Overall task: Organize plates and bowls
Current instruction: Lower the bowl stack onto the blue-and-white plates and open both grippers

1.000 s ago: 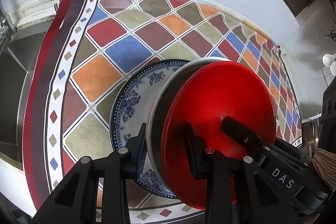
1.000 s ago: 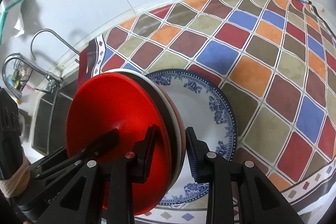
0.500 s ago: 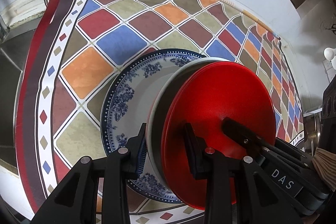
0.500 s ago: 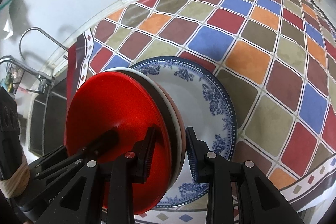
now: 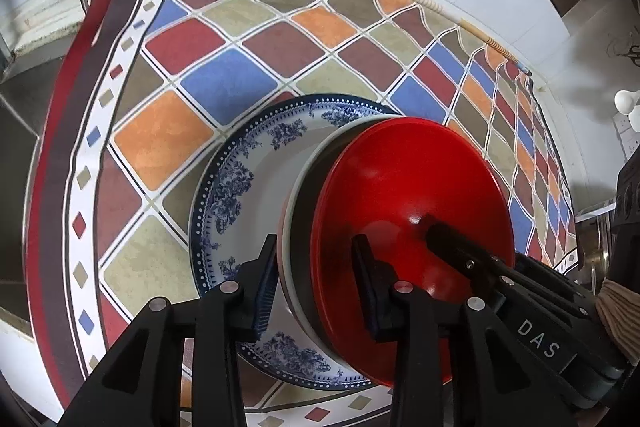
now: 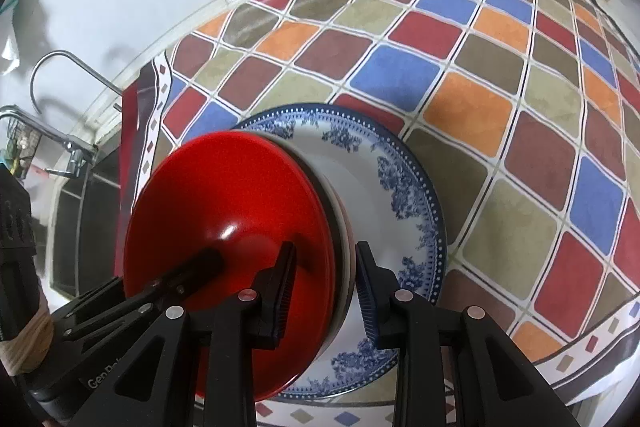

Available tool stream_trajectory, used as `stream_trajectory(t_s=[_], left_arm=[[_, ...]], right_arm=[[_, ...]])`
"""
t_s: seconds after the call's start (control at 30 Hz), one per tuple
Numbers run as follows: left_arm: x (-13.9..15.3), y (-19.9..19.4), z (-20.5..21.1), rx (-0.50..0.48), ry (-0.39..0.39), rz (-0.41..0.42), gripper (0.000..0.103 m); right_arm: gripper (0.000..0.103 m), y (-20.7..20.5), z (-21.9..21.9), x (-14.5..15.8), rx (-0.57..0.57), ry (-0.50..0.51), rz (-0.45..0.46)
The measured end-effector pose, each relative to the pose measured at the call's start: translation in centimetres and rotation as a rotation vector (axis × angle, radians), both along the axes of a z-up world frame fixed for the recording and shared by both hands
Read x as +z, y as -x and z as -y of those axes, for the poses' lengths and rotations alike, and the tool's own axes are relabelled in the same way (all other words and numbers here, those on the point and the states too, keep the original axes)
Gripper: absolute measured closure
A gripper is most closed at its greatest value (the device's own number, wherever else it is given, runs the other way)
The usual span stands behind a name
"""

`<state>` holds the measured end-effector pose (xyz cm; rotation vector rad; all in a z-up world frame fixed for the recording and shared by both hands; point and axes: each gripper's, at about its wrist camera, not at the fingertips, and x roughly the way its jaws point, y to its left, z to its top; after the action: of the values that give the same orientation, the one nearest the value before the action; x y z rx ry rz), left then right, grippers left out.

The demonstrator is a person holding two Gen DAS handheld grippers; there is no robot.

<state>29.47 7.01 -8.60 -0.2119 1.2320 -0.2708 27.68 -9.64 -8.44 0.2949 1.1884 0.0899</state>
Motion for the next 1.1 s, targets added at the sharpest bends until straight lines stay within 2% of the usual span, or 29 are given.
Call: stream_trajectory(t_s=[0.07, 0.13, 0.27, 0.33, 0.47, 0.63, 0.8, 0.93, 1.1], left_arm=[[0.6, 0.4, -0.1, 0.0, -0.018, 0.033, 0.059], [1.3, 0.8, -0.3, 0.003, -0.045, 0.073, 0.053], [3.0, 2.1, -0.8, 0.019, -0.109, 0.167, 0.038], [3.8, 2.9, -1.0, 0.024, -0.139, 0.215, 0.031], [5.3, 5.2, -1.1, 0.044, -0.198, 0.318, 0.015], [6.5, 8.3, -0.7, 0.044, -0.258, 0.396, 0.01], [7.4, 12.0, -0.1, 0.069, -0.284, 0.445, 0.005], [8.2, 15.3, 0.9, 0.09, -0.299, 0.479, 0.001], [9.2, 19.7, 2.0, 0.096, -0.303, 0.512, 0.0]], right_arm=[[0.071, 0.0, -0.1, 0.3, 0.004, 0.012, 0.02], [0.059, 0.2, 0.0, 0.6, 0.003, 0.018, 0.032], [0.057, 1.1, 0.4, 1.1, -0.022, 0.045, 0.065], [0.048, 1.6, 0.5, 1.4, -0.032, 0.054, 0.077], [0.04, 3.3, 0.8, 2.2, -0.043, 0.098, 0.133], [0.027, 6.3, 1.0, 3.6, -0.027, 0.178, 0.248], [0.021, 9.7, 1.6, 5.4, -0.029, 0.243, 0.369], [0.02, 12.4, 2.5, 6.7, -0.028, 0.249, 0.425], [0.02, 15.9, 4.0, 7.9, -0.014, 0.259, 0.474]])
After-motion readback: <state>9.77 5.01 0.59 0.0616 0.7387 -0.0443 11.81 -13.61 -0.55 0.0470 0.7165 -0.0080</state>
